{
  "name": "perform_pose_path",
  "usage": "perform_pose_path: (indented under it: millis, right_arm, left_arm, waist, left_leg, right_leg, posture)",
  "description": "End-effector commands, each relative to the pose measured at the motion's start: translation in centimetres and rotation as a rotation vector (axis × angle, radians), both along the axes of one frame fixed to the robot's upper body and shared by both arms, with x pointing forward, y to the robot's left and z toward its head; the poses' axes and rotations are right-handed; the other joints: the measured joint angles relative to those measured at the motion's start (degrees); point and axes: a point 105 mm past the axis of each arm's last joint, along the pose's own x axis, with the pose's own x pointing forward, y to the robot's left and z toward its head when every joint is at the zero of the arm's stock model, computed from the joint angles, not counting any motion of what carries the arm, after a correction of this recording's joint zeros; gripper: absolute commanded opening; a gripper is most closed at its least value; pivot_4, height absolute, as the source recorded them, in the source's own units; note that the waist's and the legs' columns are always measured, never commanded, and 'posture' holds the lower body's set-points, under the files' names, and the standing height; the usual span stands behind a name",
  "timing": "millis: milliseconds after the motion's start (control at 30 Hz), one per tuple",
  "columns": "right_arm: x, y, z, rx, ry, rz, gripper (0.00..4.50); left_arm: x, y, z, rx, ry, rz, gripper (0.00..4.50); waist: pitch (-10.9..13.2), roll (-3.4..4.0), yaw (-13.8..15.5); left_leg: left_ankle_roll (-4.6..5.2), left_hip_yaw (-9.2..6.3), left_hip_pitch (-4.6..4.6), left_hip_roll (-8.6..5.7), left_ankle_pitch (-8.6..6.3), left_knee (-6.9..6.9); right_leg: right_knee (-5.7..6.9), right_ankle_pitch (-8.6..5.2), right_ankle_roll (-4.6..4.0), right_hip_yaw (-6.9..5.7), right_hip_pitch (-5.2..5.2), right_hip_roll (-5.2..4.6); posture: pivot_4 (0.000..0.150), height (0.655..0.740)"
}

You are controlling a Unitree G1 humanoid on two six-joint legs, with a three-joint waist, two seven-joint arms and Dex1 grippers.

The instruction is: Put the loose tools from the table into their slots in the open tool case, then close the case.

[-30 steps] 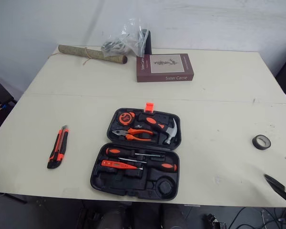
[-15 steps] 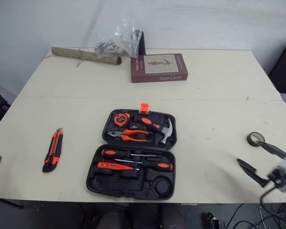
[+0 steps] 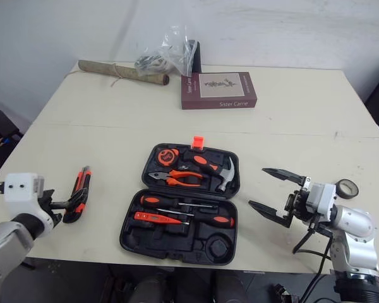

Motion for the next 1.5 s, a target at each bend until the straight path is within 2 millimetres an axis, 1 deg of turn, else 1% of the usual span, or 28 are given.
perform_pose_path:
  millis: [33, 200, 267, 367, 433, 533, 567, 600, 633, 667, 767, 800, 833, 900, 933, 967, 1033, 1067, 1167, 1200, 1267, 1333, 1400, 1500]
  right_arm:
    - [-0.2, 0.6, 0.4, 0.008, -0.019, 0.057, 4.50]
    - [-0.4, 1.5, 0.5, 0.007, -0.020, 0.124, 4.50]
    - [-0.9, 2.3, 0.8, 0.007, -0.021, 0.186, 4.50]
    - [-1.4, 3.6, 1.6, 0.035, -0.035, 0.257, 4.50]
    - [-1.6, 4.0, 1.8, 0.044, -0.039, 0.279, 4.50]
    - [-1.6, 4.1, 1.9, 0.059, -0.042, 0.279, 4.50]
    - [-1.6, 4.1, 1.9, 0.065, -0.040, 0.274, 4.50]
    - [-1.6, 4.1, 1.8, 0.067, -0.040, 0.271, 4.50]
    - [-1.6, 4.0, 1.8, 0.069, -0.039, 0.269, 4.50]
    - [-1.6, 4.0, 1.8, 0.078, -0.039, 0.263, 4.50]
    - [-1.7, 4.0, 1.9, 0.088, -0.053, 0.261, 4.50]
    - [-1.7, 3.9, 1.9, 0.089, -0.055, 0.263, 4.50]
    - [-1.8, 3.9, 1.9, 0.091, -0.056, 0.263, 4.50]
    - [-1.9, 3.8, 2.0, 0.084, -0.059, 0.264, 4.50]
    - [-1.9, 3.6, 2.1, 0.075, -0.059, 0.262, 4.50]
    - [-2.0, 3.3, 2.1, 0.058, -0.059, 0.262, 4.50]
    - [-2.3, 2.5, 2.1, 0.022, -0.051, 0.263, 4.50]
    - [-2.4, 2.1, 2.1, 0.008, -0.043, 0.260, 4.50]
    - [-3.2, 0.7, 1.7, -0.058, -0.003, 0.274, 4.50]
    - [-3.4, 0.3, 1.5, -0.074, 0.007, 0.278, 4.50]
    - [-3.7, -0.2, 1.1, -0.086, 0.038, 0.271, 4.50]
    - [-3.8, -0.4, 0.6, -0.086, 0.057, 0.263, 4.50]
    - [-3.9, -0.7, -0.2, -0.084, 0.082, 0.249, 4.50]
    - [-4.5, -1.3, -1.8, -0.089, 0.128, 0.221, 4.50]
  left_arm:
    - [-0.4, 0.2, -0.5, 0.040, 0.089, 0.089, 4.48]
    - [-0.4, 0.5, -1.9, 0.024, 0.190, 0.123, 4.48]
    - [-0.2, 0.7, -2.5, 0.011, 0.227, 0.118, 4.48]
    - [0.0, 0.7, -3.7, -0.027, 0.297, 0.091, 4.48]
    - [-0.1, 0.6, -4.7, -0.048, 0.343, 0.069, 3.94]
    - [-0.1, 0.8, -5.2, -0.033, 0.364, 0.049, 2.75]
    - [0.0, 0.8, -5.2, -0.032, 0.359, 0.047, 2.24]
    - [0.0, 0.8, -5.1, -0.033, 0.351, 0.050, 1.95]
    - [0.1, 0.9, -5.0, -0.029, 0.345, 0.043, 1.74]
    - [0.3, 0.9, -4.7, -0.018, 0.320, 0.033, 1.66]
    - [0.6, 1.6, -3.3, 0.024, 0.247, 0.023, 1.66]
    - [0.8, 1.7, -2.7, 0.028, 0.213, 0.006, 1.66]
    - [1.3, 1.5, -1.6, 0.034, 0.148, -0.032, 1.66]
    - [2.2, 0.5, 1.4, 0.052, -0.027, -0.177, 1.66]
    - [2.3, -0.4, 2.9, 0.097, -0.107, -0.297, 1.66]
    - [2.1, -1.4, 4.1, 0.176, -0.154, -0.435, 1.66]
    - [1.2, -3.3, 5.1, 0.287, -0.192, -0.679, 1.66]
    - [0.7, -4.4, 5.4, 0.307, -0.195, -0.798, 1.66]
    - [-1.5, -7.7, 5.5, 0.378, -0.160, -1.179, 1.66]
    - [-1.9, -8.4, 5.5, 0.382, -0.153, -1.257, 1.66]
    - [-3.1, -10.7, 4.8, 0.385, -0.110, -1.461, 1.66]
    - [-3.6, -11.9, 4.0, 0.420, -0.070, -1.572, 1.66]
    - [-3.4, -12.9, 2.9, 0.476, -0.014, -1.632, 1.66]
    - [-3.9, -14.6, 1.2, 0.524, 0.081, -1.753, 1.66]
  waist:
    - [0.00, 0.00, -0.02]
    - [0.00, 0.00, -0.04]
    - [0.00, 0.00, 0.01]
    - [0.00, 0.05, 0.07]
    - [-0.06, 0.15, 0.21]
    - [-0.13, 0.27, 0.21]
    - [-0.14, 0.30, 0.20]
    - [-0.16, 0.33, 0.17]
    - [-0.19, 0.37, 0.13]
    - [-0.19, 0.40, 0.12]
    - [-0.20, 0.46, 0.08]
    - [-0.20, 0.47, 0.02]
    - [-0.16, 0.43, -0.02]
    - [-0.10, 0.33, -0.06]
    - [0.00, 0.15, -0.02]
    - [0.04, 0.08, -0.02]
    - [0.05, 0.11, -0.05]
    - [0.09, 0.19, -0.05]
    - [0.16, 0.32, 0.13]
    - [0.17, 0.34, 0.17]
    - [0.17, 0.34, 0.15]
    - [0.18, 0.36, 0.03]
    - [0.20, 0.40, -0.09]
    - [0.21, 0.42, -0.04]
  left_leg:
    - [-0.02, 0.00, 0.00, 0.00, 0.01, 0.00]
    - [-0.17, 0.02, 0.00, 0.06, 0.10, 0.01]
    - [-0.19, 0.02, 0.00, 0.06, 0.12, 0.01]
    - [-0.19, 0.02, 0.00, 0.05, 0.13, 0.02]
    - [-0.21, 0.01, 0.05, 0.05, 0.15, 0.00]
    - [-0.21, 0.01, 0.12, 0.04, 0.15, -0.04]
    - [-0.21, 0.01, 0.15, 0.03, 0.15, -0.05]
    - [-0.21, 0.01, 0.17, 0.03, 0.15, -0.06]
    - [-0.21, 0.01, 0.19, 0.03, 0.15, -0.08]
    - [-0.26, 0.01, 0.25, 0.03, 0.17, -0.14]
    - [-0.31, 0.01, 0.35, 0.04, 0.20, -0.25]
    - [-0.33, 0.01, 0.37, 0.04, 0.21, -0.27]
    - [-0.33, 0.01, 0.37, 0.05, 0.22, -0.29]
    - [-0.34, 0.01, 0.32, 0.06, 0.22, -0.29]
    - [-0.34, 0.01, 0.24, 0.06, 0.22, -0.29]
    - [-0.34, -0.01, 0.04, 0.07, 0.22, -0.25]
    - [-0.34, -0.04, -0.21, 0.08, 0.22, -0.15]
    - [-0.29, -0.05, -0.28, 0.06, 0.19, -0.13]
    - [-0.11, -0.01, -0.29, -0.03, 0.09, -0.14]
    - [-0.07, -0.02, -0.29, -0.04, 0.07, -0.15]
    - [-0.04, -0.02, -0.29, -0.04, 0.05, -0.16]
    - [-0.04, -0.02, -0.28, -0.03, 0.05, -0.16]
    - [-0.04, -0.01, -0.25, -0.03, 0.06, -0.15]
    - [-0.09, 0.02, -0.24, 0.01, 0.10, -0.15]
  right_leg:
    - [0.00, 0.00, 0.00, 0.00, 0.00, 0.01]
    - [0.00, 0.00, -0.01, 0.05, -0.04, 0.13]
    - [0.00, -0.01, -0.02, 0.04, -0.05, 0.14]
    - [0.00, -0.01, -0.02, 0.05, -0.04, 0.13]
    - [0.03, -0.01, -0.02, 0.05, -0.01, 0.12]
    - [0.03, -0.01, -0.02, 0.05, 0.04, 0.10]
    - [0.03, -0.01, -0.02, 0.05, 0.07, 0.10]
    - [0.03, -0.01, -0.02, 0.05, 0.08, 0.10]
    - [0.02, -0.01, -0.03, 0.06, 0.10, 0.10]
    - [0.02, -0.02, -0.04, 0.06, 0.12, 0.10]
    - [0.04, -0.04, -0.07, 0.06, 0.15, 0.11]
    - [0.04, -0.04, -0.08, 0.06, 0.15, 0.11]
    - [0.06, -0.06, -0.11, 0.06, 0.14, 0.11]
    - [0.07, -0.07, -0.13, 0.05, 0.08, 0.11]
    - [0.07, -0.07, -0.13, 0.05, 0.02, 0.11]
    - [0.07, -0.07, -0.14, 0.02, -0.17, 0.11]
    - [0.01, -0.07, -0.14, -0.04, -0.32, 0.10]
    - [-0.07, -0.07, -0.14, -0.05, -0.34, 0.07]
    - [-0.23, -0.07, -0.14, -0.05, -0.26, -0.06]
    - [-0.26, -0.07, -0.14, -0.07, -0.24, -0.06]
    - [-0.28, -0.07, -0.14, -0.07, -0.22, -0.06]
    - [-0.26, -0.06, -0.13, -0.07, -0.19, -0.04]
    - [-0.22, -0.06, -0.12, -0.03, -0.19, -0.01]
    - [-0.20, -0.05, -0.10, 0.03, -0.20, 0.13]
  posture:
    - [0.150, 0.7400]
    - [0.150, 0.7400]
    - [0.150, 0.7400]
    - [0.150, 0.7400]
    - [0.150, 0.7400]
    - [0.150, 0.7400]
    - [0.150, 0.7400]
    - [0.150, 0.7400]
    - [0.150, 0.7400]
    - [0.150, 0.7400]
    - [0.150, 0.7400]
    - [0.150, 0.7400]
    - [0.150, 0.7400]
    - [0.150, 0.7400]
    - [0.150, 0.7400]
    - [0.150, 0.7400]
    - [0.150, 0.7400]
    - [0.150, 0.7400]
    - [0.150, 0.7400]
    - [0.150, 0.7400]
    - [0.150, 0.7400]
    - [0.150, 0.7400]
    - [0.150, 0.7400]
    - [0.150, 0.7400]
